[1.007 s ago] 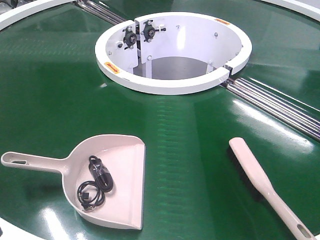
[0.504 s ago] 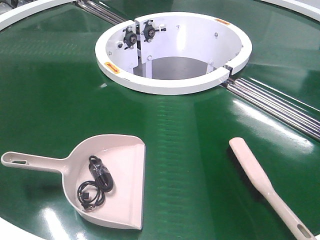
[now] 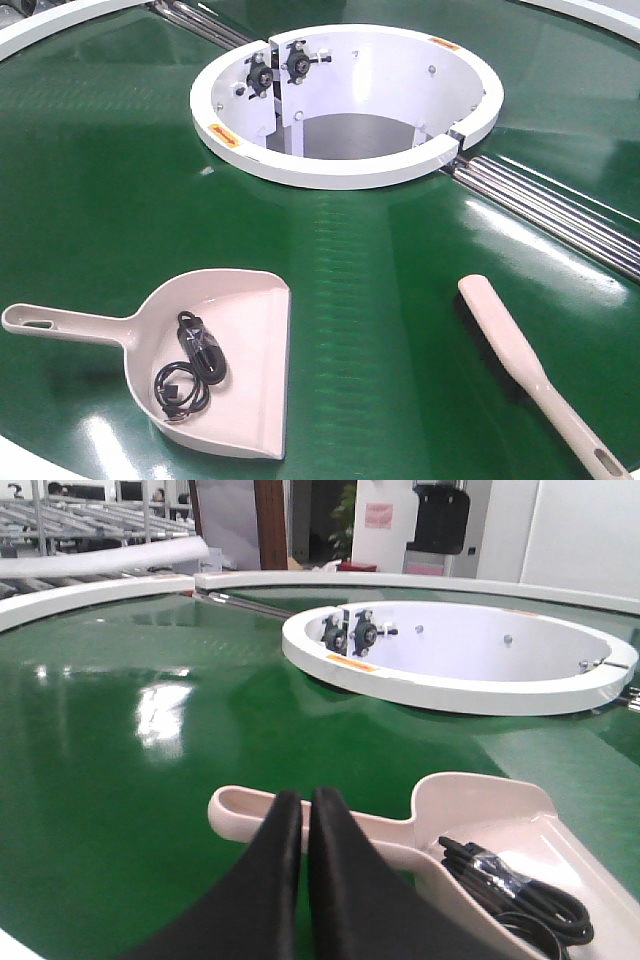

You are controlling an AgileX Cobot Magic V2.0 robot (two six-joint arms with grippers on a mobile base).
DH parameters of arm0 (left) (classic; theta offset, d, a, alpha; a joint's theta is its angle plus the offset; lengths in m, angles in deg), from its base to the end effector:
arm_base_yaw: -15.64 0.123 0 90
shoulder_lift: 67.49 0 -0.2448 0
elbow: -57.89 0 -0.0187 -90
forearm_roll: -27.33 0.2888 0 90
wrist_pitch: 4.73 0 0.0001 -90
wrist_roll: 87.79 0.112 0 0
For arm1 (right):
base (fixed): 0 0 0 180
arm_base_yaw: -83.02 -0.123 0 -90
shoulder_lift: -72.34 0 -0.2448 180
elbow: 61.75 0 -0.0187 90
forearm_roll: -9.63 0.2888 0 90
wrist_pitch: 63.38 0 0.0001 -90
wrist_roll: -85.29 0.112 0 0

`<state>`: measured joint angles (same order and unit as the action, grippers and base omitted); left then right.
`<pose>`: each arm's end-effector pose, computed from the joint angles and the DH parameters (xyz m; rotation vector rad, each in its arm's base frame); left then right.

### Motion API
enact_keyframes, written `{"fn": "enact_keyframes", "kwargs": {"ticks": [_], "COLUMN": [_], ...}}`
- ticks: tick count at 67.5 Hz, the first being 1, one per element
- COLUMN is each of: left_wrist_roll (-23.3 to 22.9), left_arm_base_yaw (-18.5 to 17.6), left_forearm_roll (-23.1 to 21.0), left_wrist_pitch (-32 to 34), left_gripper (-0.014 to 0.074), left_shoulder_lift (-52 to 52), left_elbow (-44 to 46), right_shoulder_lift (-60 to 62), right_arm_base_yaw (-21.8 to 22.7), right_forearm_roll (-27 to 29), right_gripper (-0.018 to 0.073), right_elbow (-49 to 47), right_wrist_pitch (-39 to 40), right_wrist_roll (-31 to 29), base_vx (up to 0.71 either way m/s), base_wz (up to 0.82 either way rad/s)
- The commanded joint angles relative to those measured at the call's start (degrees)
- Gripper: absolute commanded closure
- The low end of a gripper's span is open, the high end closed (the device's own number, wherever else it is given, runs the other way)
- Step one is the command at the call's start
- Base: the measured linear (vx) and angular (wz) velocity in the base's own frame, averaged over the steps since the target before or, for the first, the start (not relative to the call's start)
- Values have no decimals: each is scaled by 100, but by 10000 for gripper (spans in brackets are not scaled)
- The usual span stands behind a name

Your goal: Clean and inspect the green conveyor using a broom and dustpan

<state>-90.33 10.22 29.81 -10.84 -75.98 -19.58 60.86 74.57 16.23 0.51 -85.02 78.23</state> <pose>0.1559 -0.0143 0.1940 0.0714 1.6057 -0.0706 0.1413 0.0258 0.2602 -0.1680 1.6556 0.1349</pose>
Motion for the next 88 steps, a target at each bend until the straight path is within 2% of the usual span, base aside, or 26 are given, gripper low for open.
{"fn": "enact_keyframes", "kwargs": {"ticks": [1, 61, 69, 79, 88], "left_wrist_roll": [-60, -60, -60, -60, -60], "left_arm_base_yaw": [-2, -2, -2, -2, -2], "left_forearm_roll": [9, 4, 4, -1, -3], "left_wrist_pitch": [370, 370, 370, 370, 370], "left_gripper": [604, 604, 604, 604, 604], "left_shoulder_lift": [102, 96, 96, 96, 96], "left_elbow": [-184, -184, -184, -184, -184], "right_shoulder_lift": [-87, -87, -87, -87, -87], "right_arm_base_yaw": [12, 12, 156, 701, 883], "right_forearm_roll": [6, -1, -457, -853, -1166], "right_gripper": [569, 569, 569, 569, 569], "right_elbow": [-153, -153, -148, 385, 1106], "right_wrist_pitch": [415, 414, 449, 1278, 2165], "right_wrist_roll": [-7, -15, 104, 781, 1145], "base_vx": [0, 0, 0, 0, 0], "base_wz": [0, 0, 0, 0, 0]}}
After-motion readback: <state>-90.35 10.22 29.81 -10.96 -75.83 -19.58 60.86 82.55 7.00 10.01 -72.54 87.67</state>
